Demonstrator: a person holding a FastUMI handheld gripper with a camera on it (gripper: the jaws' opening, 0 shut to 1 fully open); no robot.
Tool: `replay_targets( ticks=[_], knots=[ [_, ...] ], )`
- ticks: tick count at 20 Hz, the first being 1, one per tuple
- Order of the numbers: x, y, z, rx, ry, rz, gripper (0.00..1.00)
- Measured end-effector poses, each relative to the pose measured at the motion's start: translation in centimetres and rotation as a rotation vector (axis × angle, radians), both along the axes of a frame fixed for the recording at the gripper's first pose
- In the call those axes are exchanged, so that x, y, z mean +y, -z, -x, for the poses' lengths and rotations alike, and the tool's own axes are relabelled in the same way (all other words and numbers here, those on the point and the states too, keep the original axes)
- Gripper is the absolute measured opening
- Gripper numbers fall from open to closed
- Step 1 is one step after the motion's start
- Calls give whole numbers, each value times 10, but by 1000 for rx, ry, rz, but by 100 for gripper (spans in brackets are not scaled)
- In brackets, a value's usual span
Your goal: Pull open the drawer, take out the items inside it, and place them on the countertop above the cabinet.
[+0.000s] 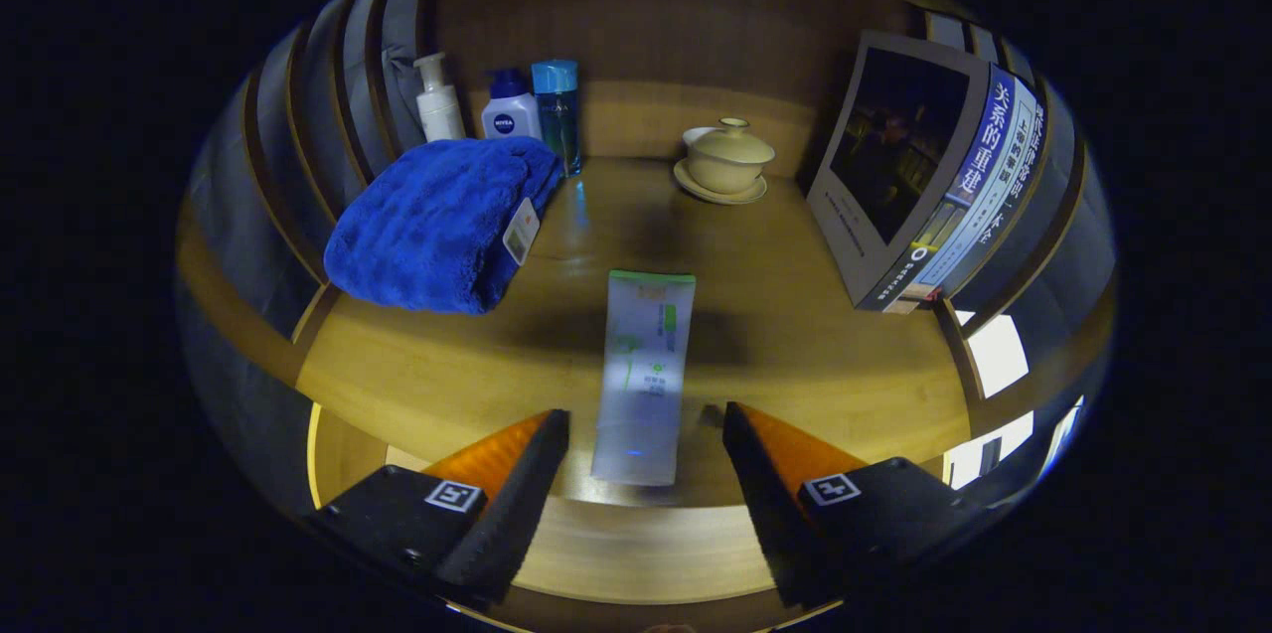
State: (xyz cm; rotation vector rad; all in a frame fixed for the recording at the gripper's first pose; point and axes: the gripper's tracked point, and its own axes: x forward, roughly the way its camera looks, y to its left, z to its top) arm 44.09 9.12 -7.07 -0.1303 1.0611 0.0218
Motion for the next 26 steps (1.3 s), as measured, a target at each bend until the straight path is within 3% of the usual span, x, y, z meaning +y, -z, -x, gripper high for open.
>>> replay_targets(
  ticks=[3,9,17,21,26],
  knots=[
    [4,-15,9,-42,-26,0,99],
    [29,-91,42,-345,-137,-11,99],
    [67,-147,126,-546,-225,-118,99],
    [73,-143,170,-616,-252,-138,99],
    [68,-93,223,-598,-219,-189,99]
  ],
)
